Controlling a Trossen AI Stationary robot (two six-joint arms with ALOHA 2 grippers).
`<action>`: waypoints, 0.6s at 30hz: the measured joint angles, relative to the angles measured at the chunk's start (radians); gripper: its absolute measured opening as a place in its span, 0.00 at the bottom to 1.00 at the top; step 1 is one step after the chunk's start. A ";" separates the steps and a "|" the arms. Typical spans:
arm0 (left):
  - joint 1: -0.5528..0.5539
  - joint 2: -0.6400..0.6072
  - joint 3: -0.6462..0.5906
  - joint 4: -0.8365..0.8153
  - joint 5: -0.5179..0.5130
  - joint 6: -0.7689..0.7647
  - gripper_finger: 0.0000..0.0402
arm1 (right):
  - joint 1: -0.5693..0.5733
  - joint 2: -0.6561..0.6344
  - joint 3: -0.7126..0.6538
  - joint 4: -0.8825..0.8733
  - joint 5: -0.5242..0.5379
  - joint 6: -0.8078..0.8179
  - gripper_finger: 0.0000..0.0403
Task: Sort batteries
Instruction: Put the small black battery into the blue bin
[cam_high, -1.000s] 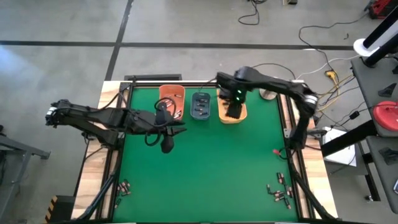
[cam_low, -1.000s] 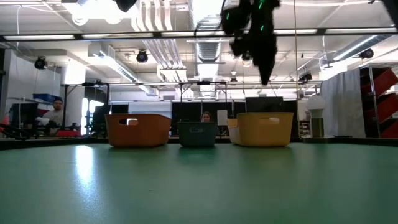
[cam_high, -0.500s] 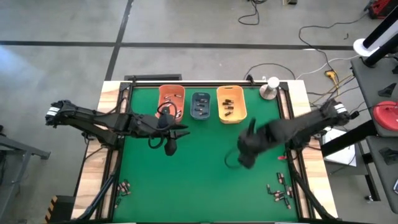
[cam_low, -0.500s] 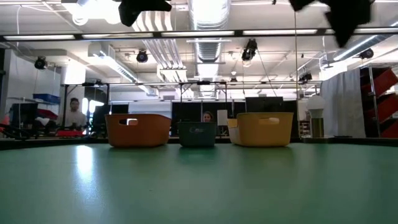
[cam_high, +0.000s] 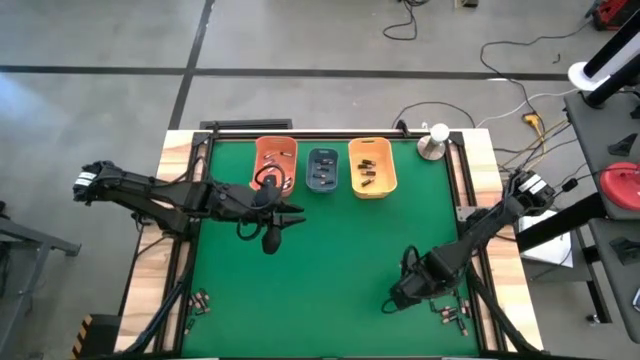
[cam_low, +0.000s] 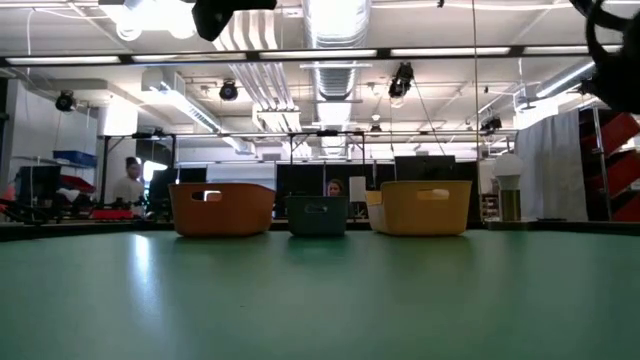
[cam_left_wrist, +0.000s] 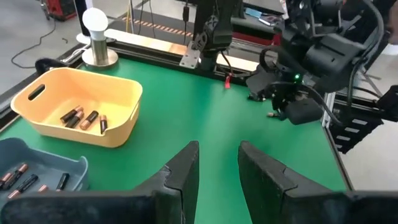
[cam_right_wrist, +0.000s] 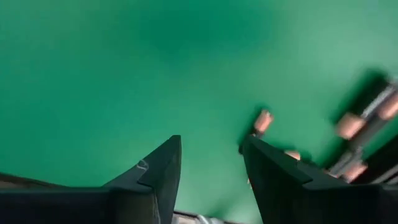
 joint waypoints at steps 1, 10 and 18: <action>0.000 0.000 0.000 -0.001 0.000 -0.001 0.23 | 0.005 0.006 -0.009 0.003 -0.019 0.013 0.41; 0.000 0.000 0.000 -0.053 0.000 -0.043 0.23 | 0.025 0.057 -0.056 0.010 -0.089 0.036 0.31; 0.000 -0.003 0.000 -0.149 0.000 -0.060 0.23 | 0.039 0.141 -0.070 0.048 -0.149 -0.042 0.23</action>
